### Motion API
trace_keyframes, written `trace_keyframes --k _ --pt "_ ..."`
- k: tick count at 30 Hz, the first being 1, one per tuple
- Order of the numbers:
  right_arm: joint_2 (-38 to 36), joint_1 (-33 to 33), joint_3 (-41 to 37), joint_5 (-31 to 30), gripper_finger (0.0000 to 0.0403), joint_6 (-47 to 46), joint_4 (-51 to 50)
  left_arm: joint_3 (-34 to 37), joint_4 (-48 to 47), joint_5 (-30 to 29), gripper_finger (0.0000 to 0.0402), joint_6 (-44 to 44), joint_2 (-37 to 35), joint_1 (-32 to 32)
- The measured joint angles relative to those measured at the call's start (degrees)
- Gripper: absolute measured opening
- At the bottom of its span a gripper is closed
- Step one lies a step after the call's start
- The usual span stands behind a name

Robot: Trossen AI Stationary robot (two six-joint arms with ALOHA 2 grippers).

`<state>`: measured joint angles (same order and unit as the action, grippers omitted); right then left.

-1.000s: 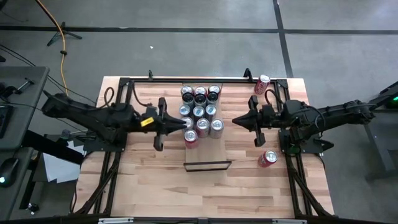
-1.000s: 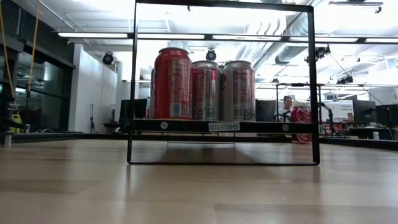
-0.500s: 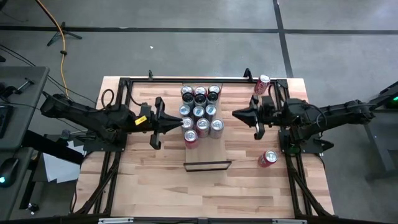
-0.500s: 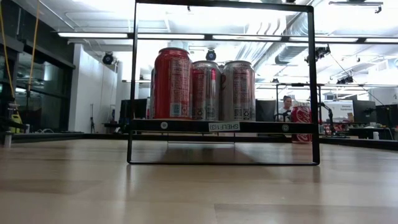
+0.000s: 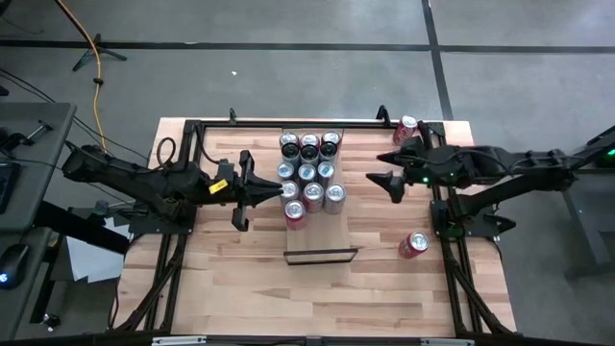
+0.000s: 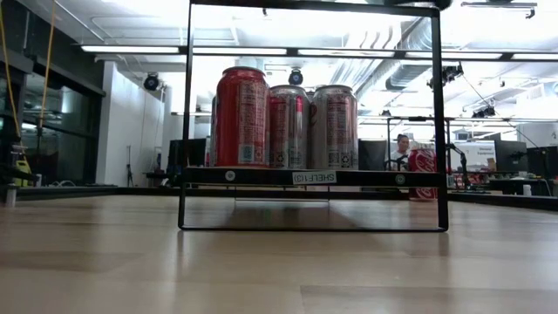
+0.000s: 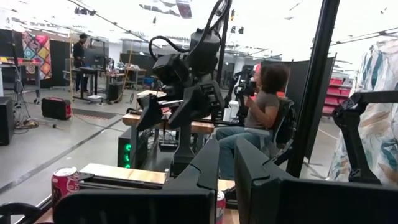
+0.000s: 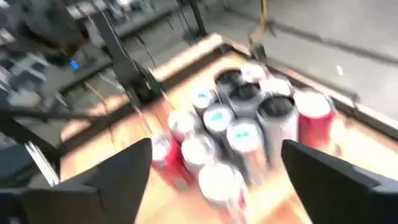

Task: Place canned beverage on shelf
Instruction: Put the red soda can on the shelf aligned with the other orange soda can

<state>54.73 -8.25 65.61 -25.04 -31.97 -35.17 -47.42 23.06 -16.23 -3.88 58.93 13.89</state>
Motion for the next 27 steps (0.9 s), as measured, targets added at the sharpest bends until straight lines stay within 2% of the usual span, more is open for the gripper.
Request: trace_keyframes --k 4,7,11,13,15,18,22,27 --pt "0.5 0.0 5.2 4.3 0.0364 -6.4 -15.2 0.0 -1.1 0.0 0.0000 0.0 0.0 0.0" --pt "0.5 -0.1 6.5 8.2 0.0366 -16.6 -26.7 0.0 -0.9 0.0 0.0000 0.0 0.0 0.0" --pt "0.4 -2.3 3.6 14.2 0.0366 -34.1 -42.6 0.0 -0.9 0.0 0.0000 0.0 0.0 0.0" --pt "0.4 -4.8 0.3 17.7 0.0366 -40.9 -46.6 0.0 -0.9 0.0 0.0000 0.0 0.0 0.0" --pt "0.4 -7.6 -3.3 21.1 0.0366 -45.7 -48.8 0.0 -0.9 0.0 0.0000 0.0 0.0 0.0" --pt "0.4 -11.5 -7.9 25.0 0.0366 -51.2 -46.7 0.0 -0.9 0.0 0.0000 0.0 0.0 0.0" --pt "0.4 -15.8 -11.1 25.2 0.0366 -57.3 -41.2 0.0 -0.9 0.0 0.0000 0.0 0.0 0.0" --pt "0.6 -19.5 -12.3 24.7 0.0366 -64.8 -42.3 0.0 -0.9 0.0 0.0000 0.0 0.0 0.0"
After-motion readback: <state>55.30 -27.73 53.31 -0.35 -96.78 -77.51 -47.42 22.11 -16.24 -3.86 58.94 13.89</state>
